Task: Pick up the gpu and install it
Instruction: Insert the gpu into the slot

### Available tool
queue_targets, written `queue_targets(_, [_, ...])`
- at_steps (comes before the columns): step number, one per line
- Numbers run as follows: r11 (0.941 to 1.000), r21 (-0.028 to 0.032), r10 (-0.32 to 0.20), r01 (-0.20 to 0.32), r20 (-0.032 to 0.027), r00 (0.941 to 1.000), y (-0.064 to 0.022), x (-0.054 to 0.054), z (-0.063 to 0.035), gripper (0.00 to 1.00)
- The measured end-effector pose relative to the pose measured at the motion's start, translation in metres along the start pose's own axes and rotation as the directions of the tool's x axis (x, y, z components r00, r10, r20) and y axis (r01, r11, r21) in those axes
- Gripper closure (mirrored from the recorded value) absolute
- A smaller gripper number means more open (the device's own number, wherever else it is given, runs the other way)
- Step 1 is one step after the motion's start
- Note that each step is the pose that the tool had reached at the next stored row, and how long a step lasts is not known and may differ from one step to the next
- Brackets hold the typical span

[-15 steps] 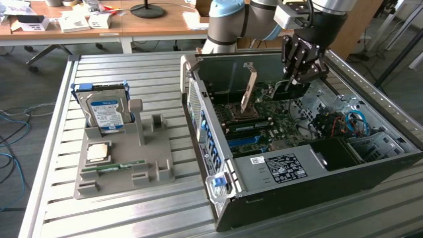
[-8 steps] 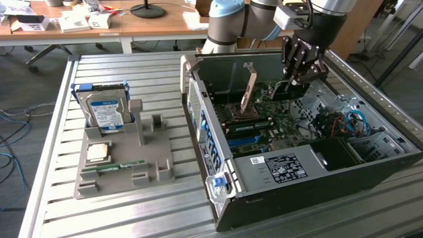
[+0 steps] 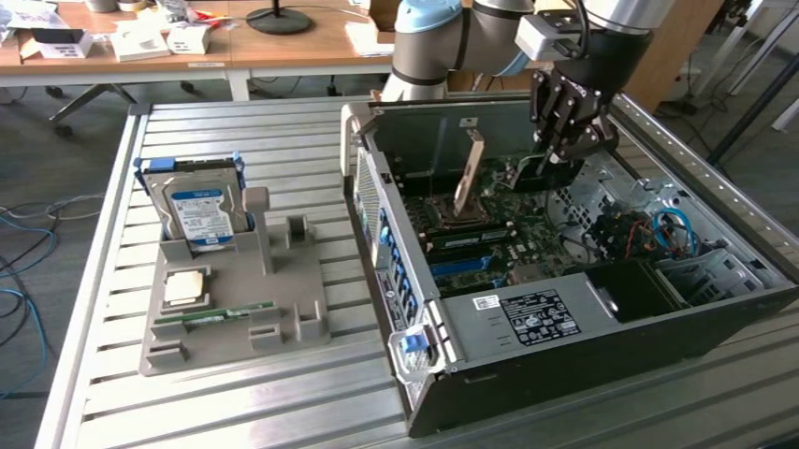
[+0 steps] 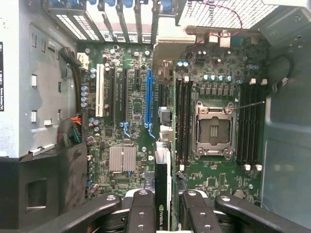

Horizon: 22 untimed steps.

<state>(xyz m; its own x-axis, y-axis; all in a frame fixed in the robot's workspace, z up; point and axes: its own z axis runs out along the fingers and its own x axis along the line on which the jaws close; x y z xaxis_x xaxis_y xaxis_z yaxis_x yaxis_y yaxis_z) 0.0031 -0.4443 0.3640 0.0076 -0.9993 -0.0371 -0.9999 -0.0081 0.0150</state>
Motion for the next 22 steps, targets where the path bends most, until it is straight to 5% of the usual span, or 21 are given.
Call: queue_targets(22, [1.0000, 0.0000, 0.000, 0.000, 0.0000, 1.0000, -0.0002, 0.0003, 0.0095, 0.73])
